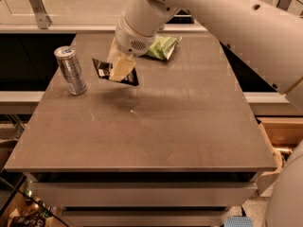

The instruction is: Move rxbar chocolate near redbull can

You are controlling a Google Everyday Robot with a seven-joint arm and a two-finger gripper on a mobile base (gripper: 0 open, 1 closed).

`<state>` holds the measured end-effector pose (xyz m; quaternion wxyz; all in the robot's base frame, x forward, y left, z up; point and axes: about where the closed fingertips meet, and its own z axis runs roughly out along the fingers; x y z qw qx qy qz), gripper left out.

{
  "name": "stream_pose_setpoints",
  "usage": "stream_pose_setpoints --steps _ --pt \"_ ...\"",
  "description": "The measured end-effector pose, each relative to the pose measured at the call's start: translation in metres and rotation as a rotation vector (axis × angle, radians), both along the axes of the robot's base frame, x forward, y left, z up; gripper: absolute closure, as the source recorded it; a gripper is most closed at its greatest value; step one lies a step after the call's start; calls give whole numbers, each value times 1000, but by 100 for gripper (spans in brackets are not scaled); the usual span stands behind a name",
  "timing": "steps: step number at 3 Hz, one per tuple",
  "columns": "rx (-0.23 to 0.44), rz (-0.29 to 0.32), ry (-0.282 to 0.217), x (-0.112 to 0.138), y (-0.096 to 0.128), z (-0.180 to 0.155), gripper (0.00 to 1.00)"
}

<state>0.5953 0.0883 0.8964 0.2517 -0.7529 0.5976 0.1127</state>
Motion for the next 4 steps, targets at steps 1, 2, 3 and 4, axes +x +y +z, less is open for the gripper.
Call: stream_pose_setpoints --steps 1,2,3,4 --pt "-19 18 41 5 12 -13 100" --pt "-46 19 75 8 17 -25 100" --pt "-47 22 77 7 18 -27 81" --pt "-48 25 79 7 20 -28 58"
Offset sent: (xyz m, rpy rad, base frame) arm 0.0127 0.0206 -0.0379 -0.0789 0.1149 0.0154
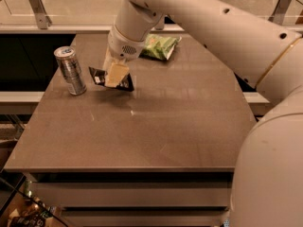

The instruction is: Move rxbar chocolate near redbull can

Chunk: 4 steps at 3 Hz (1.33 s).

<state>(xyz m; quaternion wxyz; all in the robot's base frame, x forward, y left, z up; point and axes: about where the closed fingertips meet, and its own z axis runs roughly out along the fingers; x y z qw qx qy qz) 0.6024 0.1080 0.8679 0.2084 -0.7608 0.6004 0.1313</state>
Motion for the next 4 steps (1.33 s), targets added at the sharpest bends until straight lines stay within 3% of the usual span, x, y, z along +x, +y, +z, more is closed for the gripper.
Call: stream_pose_setpoints --steps 2,3,4 --pt "-2 4 4 -1 2 -3 12" --pt "-2 7 6 -1 3 -4 0" --pt "-3 7 6 -1 4 -4 0"
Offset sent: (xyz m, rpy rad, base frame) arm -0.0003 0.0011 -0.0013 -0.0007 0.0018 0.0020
